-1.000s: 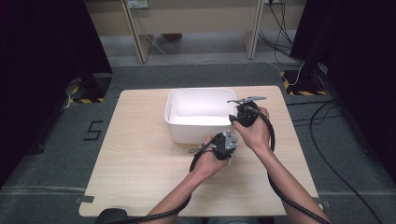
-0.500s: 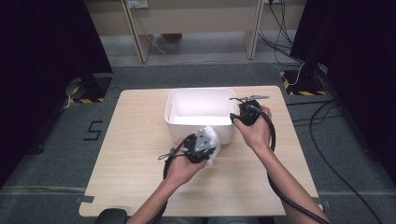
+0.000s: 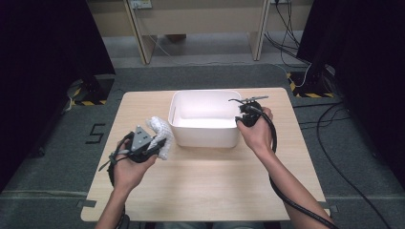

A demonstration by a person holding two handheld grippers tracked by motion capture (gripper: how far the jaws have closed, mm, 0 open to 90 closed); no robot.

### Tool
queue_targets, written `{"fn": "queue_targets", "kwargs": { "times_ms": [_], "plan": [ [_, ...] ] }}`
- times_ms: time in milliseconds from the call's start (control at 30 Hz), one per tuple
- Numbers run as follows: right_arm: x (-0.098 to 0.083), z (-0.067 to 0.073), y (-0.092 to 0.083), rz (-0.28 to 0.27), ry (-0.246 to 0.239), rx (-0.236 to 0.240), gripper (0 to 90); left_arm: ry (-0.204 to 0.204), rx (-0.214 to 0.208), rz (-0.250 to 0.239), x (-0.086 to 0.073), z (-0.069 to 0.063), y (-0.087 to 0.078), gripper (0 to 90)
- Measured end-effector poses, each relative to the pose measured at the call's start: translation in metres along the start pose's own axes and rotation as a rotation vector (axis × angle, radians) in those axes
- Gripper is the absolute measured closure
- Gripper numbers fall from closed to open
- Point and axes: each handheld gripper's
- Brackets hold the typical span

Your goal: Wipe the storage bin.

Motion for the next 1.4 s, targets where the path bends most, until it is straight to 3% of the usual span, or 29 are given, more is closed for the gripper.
{"fn": "queue_targets", "kwargs": {
  "times_ms": [167,300,333,367,400,433,500,567,600,700,833,900,1100,1200,1300,1333,1400],
  "plan": [
    [0.003,-0.001,-0.001,0.022,-0.013,0.008,74.3,-0.025,0.052,0.008,-0.006,0.016,-0.005,73.6],
    [0.007,-0.007,-0.001,0.04,-0.064,0.042,80.8,-0.027,0.076,0.02,-0.008,0.025,-0.004,73.4],
    [0.008,-0.01,-0.002,0.055,-0.12,0.045,85.4,-0.018,0.08,0.034,-0.009,0.027,0.0,73.4],
    [0.008,-0.01,-0.002,0.055,-0.12,0.045,85.4,-0.018,0.08,0.034,-0.009,0.027,0.0,73.4],
    [0.01,-0.014,-0.002,0.071,-0.162,0.073,87.4,-0.018,0.084,0.042,-0.011,0.029,0.004,73.4],
    [0.01,-0.014,-0.002,0.071,-0.162,0.073,87.4,-0.012,0.088,0.054,-0.012,0.031,0.006,73.4],
    [0.008,-0.016,-0.006,0.041,-0.125,0.131,77.6,-0.017,0.077,0.071,-0.015,0.033,0.014,73.2],
    [0.007,-0.015,-0.014,0.018,-0.141,0.147,73.6,-0.014,0.064,0.08,-0.017,0.031,0.019,73.3],
    [0.006,-0.014,-0.02,-0.002,-0.155,0.146,73.3,-0.009,0.036,0.087,-0.02,0.028,0.024,73.2],
    [0.002,-0.019,-0.036,-0.028,-0.148,0.148,75.4,0.015,0.019,0.103,-0.024,0.019,0.027,73.2],
    [-0.007,-0.033,-0.054,-0.016,-0.13,0.132,82.1,0.024,0.001,0.103,-0.029,0.012,0.025,73.2],
    [-0.014,-0.037,-0.058,0.017,-0.126,0.122,84.5,0.02,-0.042,0.099,-0.035,0.004,0.023,73.2],
    [-0.034,-0.033,-0.058,0.104,-0.12,0.18,84.5,0.043,-0.07,0.092,-0.044,-0.006,0.024,73.2],
    [-0.039,-0.016,-0.056,0.114,-0.165,0.198,84.4,0.056,-0.069,0.099,-0.043,-0.008,0.027,73.3],
    [-0.038,-0.01,-0.052,0.118,-0.189,0.173,84.2,0.065,-0.072,0.103,-0.042,-0.009,0.028,73.3],
    [-0.036,-0.008,-0.047,0.115,-0.188,0.175,84.2,0.089,-0.069,0.094,-0.04,-0.009,0.029,73.3],
    [-0.033,-0.007,-0.042,0.11,-0.184,0.169,84.2,0.074,-0.078,0.099,-0.04,-0.011,0.029,73.3]
  ]
}}
Point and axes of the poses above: each handheld gripper's, and its own axes: y roughly forward along the jaws, x roughly out of its top, z roughly to its left, and after that the axes turned 7 degrees about y, right-handed
